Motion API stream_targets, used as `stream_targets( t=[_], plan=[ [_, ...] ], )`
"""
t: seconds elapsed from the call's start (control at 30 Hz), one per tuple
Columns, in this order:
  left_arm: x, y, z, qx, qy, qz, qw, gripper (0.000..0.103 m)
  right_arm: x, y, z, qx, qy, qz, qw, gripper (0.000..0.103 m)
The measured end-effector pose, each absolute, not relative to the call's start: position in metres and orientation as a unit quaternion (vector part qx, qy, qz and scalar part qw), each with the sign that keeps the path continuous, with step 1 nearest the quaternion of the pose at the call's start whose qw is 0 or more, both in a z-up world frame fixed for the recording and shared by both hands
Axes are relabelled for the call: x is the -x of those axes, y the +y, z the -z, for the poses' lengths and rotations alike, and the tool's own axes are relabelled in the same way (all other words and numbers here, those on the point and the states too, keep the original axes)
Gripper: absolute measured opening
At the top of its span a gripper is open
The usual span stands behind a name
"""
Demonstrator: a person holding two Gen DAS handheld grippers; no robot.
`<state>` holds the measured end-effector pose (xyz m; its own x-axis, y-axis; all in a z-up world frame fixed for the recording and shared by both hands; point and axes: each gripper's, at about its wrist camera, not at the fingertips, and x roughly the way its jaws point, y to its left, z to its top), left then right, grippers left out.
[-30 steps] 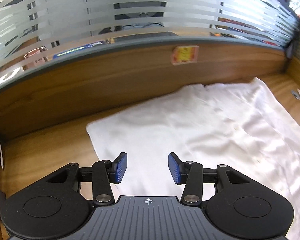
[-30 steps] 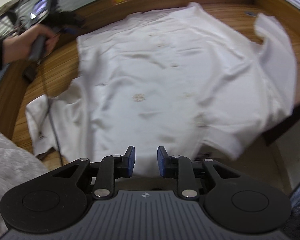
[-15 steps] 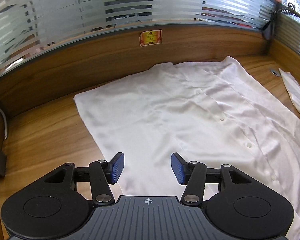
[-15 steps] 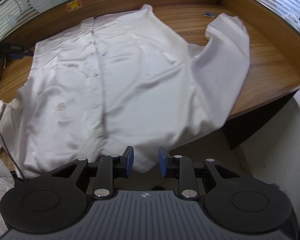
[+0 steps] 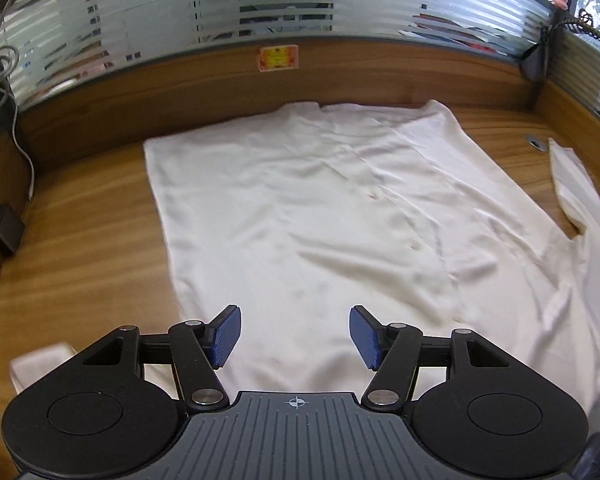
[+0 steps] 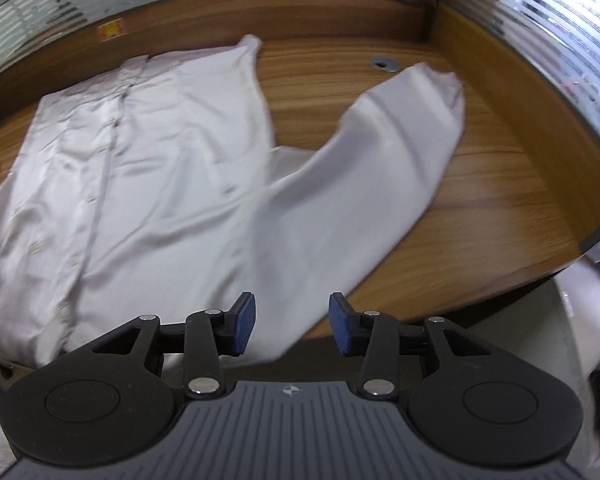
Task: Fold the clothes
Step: 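Move the right tool to the sleeve cuff and grasp it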
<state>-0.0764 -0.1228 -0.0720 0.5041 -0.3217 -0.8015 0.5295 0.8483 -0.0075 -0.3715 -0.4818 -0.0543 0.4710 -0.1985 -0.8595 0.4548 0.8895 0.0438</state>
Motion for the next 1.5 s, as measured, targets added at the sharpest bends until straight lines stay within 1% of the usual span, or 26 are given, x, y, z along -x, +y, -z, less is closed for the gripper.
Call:
stream_targets(
  t=[0.27, 0.37, 0.43, 0.5, 0.67, 0.8, 0.93, 1.2, 1.5],
  plan=[
    [0.11, -0.164, 0.077, -0.124, 0.438, 0.276, 0.846, 0.064, 0.352, -0.582, 0.051, -0.185, 0.455, 0.248, 0.835, 0.048],
    [0.118, -0.18, 0.074, -0.125, 0.44, 0.26, 0.85, 0.064, 0.338, -0.621, 0.055, -0.195, 0.449, 0.259, 0.833, 0.048],
    [0.121, -0.19, 0.072, -0.105, 0.447, 0.247, 0.854, 0.064, 0.326, -0.647, 0.059, -0.187, 0.447, 0.264, 0.834, 0.055],
    [0.124, -0.201, 0.071, -0.09, 0.454, 0.231, 0.856, 0.064, 0.314, -0.673, 0.064, -0.173, 0.445, 0.264, 0.838, 0.056],
    [0.137, -0.237, 0.068, -0.064, 0.461, 0.165, 0.869, 0.064, 0.28, -0.742, 0.084, -0.167, 0.445, 0.248, 0.844, 0.056],
    [0.15, -0.266, 0.067, -0.022, 0.47, 0.121, 0.874, 0.065, 0.249, -0.787, 0.098, -0.134, 0.449, 0.23, 0.853, 0.056],
    [0.165, -0.296, 0.064, -0.01, 0.474, 0.09, 0.876, 0.065, 0.217, -0.826, 0.113, -0.122, 0.458, 0.214, 0.854, 0.056],
    [0.19, -0.331, 0.051, 0.001, 0.473, 0.057, 0.879, 0.065, 0.163, -0.867, 0.151, -0.099, 0.48, 0.196, 0.849, 0.056],
    [0.197, -0.337, 0.045, 0.023, 0.479, 0.015, 0.878, 0.066, 0.138, -0.886, 0.173, -0.089, 0.487, 0.185, 0.849, 0.058]
  ],
)
